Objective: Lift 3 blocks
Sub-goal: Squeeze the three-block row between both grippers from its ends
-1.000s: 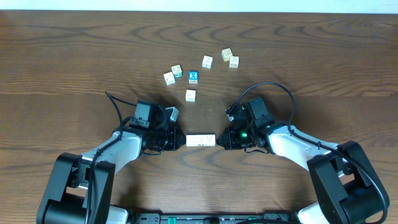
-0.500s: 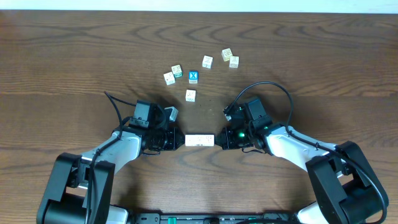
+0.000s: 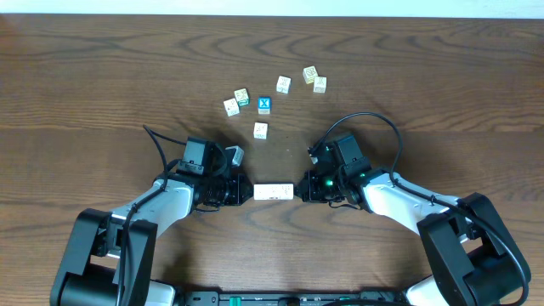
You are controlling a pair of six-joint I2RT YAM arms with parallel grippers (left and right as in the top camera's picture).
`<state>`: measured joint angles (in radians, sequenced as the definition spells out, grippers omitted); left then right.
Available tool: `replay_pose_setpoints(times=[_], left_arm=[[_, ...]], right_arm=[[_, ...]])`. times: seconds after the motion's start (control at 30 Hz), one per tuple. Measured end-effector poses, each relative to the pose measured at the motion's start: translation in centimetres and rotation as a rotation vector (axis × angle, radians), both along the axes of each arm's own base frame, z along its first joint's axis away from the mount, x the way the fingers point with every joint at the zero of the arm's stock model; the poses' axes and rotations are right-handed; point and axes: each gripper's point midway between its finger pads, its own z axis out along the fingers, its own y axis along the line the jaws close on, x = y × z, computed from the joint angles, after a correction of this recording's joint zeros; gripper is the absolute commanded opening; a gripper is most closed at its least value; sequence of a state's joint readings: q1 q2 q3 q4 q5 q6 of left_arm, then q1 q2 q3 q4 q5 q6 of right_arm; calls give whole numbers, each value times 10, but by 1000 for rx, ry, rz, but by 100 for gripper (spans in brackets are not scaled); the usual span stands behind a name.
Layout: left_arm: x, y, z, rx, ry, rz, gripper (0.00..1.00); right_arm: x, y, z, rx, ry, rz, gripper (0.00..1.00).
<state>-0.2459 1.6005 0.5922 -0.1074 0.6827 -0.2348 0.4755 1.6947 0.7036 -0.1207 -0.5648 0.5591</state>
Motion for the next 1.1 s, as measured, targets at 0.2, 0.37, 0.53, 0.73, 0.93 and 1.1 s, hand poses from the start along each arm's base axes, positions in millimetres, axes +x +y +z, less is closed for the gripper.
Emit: replay_pose_setpoints(times=[0.2, 0.37, 0.53, 0.73, 0.93, 1.1], left_arm=[[0, 0, 0, 0, 0, 0, 7], [0, 0, 0, 0, 0, 0, 7], [0, 0, 0, 0, 0, 1, 7], [2, 2, 0, 3, -4, 8, 7], [3, 4, -1, 7, -5, 14, 7], [5, 4, 0, 5, -10, 17, 7]], right_arm=[[0, 0, 0, 0, -2, -1, 1], [5, 3, 3, 14, -26, -1, 1], [9, 5, 5, 23, -46, -1, 1], [6, 8, 3, 0, -50, 2, 1], [3, 11, 0, -25, -61, 8, 1], [4, 12, -1, -37, -65, -3, 1]])
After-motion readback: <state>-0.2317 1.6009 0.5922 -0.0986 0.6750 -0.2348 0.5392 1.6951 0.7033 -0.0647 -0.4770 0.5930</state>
